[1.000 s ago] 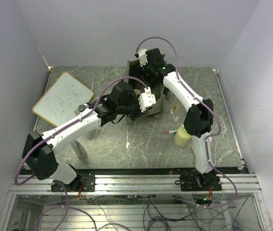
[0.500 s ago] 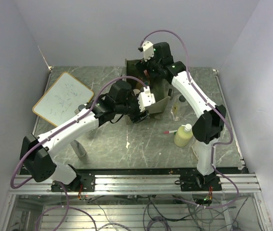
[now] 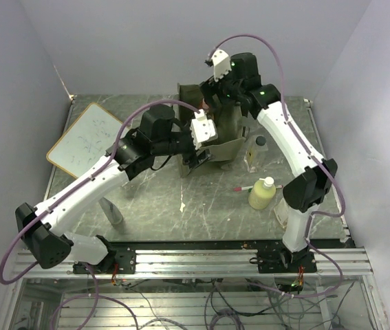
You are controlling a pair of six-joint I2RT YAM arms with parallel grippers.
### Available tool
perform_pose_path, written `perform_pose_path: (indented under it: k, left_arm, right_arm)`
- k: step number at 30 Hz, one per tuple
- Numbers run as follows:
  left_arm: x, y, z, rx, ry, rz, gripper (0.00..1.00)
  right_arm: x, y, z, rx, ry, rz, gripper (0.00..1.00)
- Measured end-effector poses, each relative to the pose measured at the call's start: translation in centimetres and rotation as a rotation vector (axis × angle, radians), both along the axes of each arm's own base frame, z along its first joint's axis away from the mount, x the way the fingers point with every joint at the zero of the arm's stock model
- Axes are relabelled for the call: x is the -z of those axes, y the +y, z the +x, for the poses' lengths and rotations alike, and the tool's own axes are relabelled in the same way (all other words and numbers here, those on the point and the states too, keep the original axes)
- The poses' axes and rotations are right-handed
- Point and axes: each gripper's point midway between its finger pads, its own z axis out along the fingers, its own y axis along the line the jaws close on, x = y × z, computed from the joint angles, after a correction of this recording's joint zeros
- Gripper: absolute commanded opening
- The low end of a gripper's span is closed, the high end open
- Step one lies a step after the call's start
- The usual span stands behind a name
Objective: Place the personal care products into the canvas bag
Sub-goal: Adjust the care product in the canvas bag.
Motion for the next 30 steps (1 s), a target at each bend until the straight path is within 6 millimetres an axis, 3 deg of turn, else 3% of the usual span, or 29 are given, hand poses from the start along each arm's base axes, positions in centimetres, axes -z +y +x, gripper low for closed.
perform_pose_path:
  k: [3,7,11,19,24,30]
  left_arm:
    - [-1.4,0.9,0.5,-0.069,-0.017,-0.021,0.8]
    - [-2.6,2.9,2.2,-0.229,-0.027,-0.041,0.82]
    - [-2.8,4.1,4.5,-0.361,0.015,-0.058,0.81]
    - [-0.9,4.1,10.9,-0.544,0.213,-0.078,0.8]
    - [0.7,3.0,11.9,-0.549,0.289,-0.075,0.8]
    - [2.0,1.7,12.0,-0.515,0.357,-0.074,0.77]
  right_arm:
    - [-2.3,-1.6,-0.5,0.02,-0.038,0.013,0.86]
    - [-5.9,-5.5,-1.5,0.069,-0.106,0.035,0.86]
    - [-7.0,-8.5,-4.3,0.064,-0.133,0.026,0.86]
    - [-3.6,-8.3,-12.8,-0.146,-0.093,0.015,0.82]
    - [-1.6,-6.3,-15.0,-0.281,-0.072,-0.001,0.8]
    - [2.3,-3.4,-16.1,-0.412,-0.013,-0.026,0.64]
